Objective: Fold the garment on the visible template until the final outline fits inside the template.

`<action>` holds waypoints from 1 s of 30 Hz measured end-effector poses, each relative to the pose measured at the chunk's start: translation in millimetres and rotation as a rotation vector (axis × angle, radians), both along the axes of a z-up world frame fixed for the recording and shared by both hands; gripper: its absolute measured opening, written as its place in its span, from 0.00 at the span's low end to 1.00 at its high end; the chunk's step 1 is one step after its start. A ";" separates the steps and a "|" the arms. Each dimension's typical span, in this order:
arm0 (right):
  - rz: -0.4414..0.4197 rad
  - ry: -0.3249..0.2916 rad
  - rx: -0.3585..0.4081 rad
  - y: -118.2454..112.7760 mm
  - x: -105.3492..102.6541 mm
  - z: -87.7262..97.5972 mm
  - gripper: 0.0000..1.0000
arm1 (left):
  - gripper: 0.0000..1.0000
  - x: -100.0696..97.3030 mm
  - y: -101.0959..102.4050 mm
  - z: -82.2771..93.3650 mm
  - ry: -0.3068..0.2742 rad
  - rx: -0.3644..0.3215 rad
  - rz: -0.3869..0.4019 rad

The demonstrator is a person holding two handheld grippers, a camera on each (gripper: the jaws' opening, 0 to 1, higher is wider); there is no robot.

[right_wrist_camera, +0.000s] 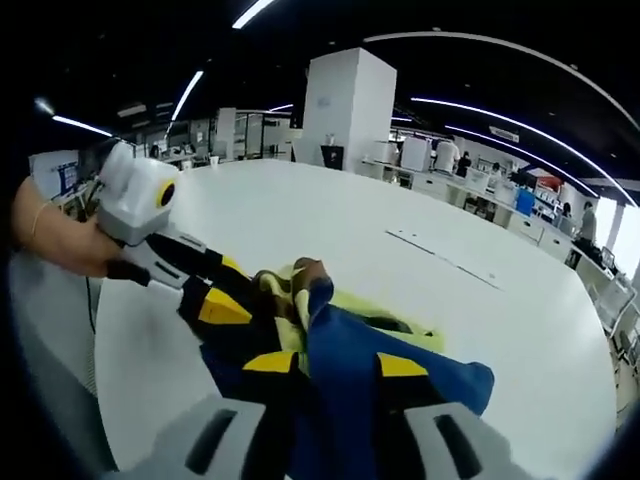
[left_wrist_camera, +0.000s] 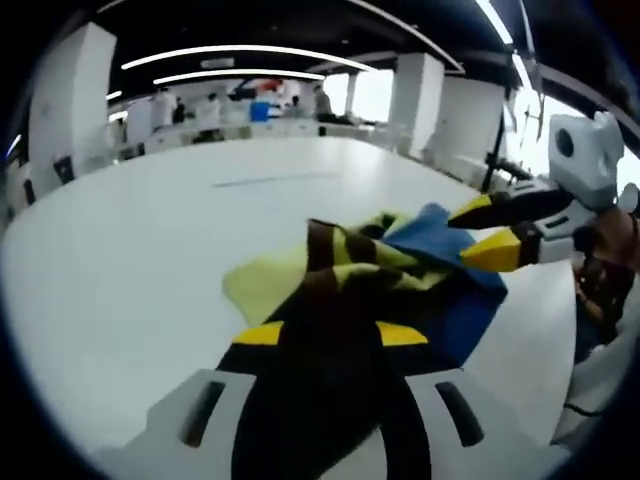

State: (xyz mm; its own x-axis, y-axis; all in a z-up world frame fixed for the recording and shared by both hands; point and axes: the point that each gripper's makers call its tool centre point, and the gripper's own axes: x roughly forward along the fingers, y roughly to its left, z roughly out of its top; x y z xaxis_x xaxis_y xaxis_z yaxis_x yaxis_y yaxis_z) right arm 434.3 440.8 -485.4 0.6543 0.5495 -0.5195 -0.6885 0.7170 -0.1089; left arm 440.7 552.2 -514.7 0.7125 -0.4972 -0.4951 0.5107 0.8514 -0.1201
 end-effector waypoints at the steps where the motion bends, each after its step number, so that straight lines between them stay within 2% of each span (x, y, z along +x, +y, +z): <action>1: 0.001 -0.002 -0.002 1.2 0.2 -0.8 0.23 | 0.29 1.7 -0.6 -1.3 0.005 -0.006 0.002; 5: -0.005 0.009 0.004 4.0 1.8 -6.1 0.22 | 0.27 2.2 -3.9 -1.3 0.007 -0.014 0.018; 7: -0.004 -0.010 -0.034 4.5 3.1 -10.5 0.18 | 0.25 4.5 -5.0 -2.5 0.002 -0.014 0.021; 10: -0.001 -0.027 -0.042 5.9 4.7 -12.0 0.09 | 0.21 8.0 -3.3 -2.7 -0.004 0.002 0.033; 12: -0.007 -0.036 -0.054 5.1 5.1 -11.6 0.07 | 0.20 8.5 -2.9 -2.1 -0.005 -0.002 0.046; 16: -0.024 -0.041 -0.047 3.1 5.8 -11.2 0.00 | 0.09 5.5 -3.5 0.5 -0.019 -0.001 0.056; 24: -0.015 -0.054 -0.051 3.1 2.8 -8.5 0.00 | 0.04 2.6 -6.4 -0.7 -0.011 -0.015 0.036; 26: -0.020 -0.054 -0.038 2.7 2.5 -5.6 0.00 | 0.01 1.5 -7.1 -0.8 -0.007 -0.018 0.029; 30: -0.037 -0.070 -0.025 -0.5 3.5 3.4 0.00 | 0.01 -1.4 -8.1 5.0 -0.016 -0.005 0.013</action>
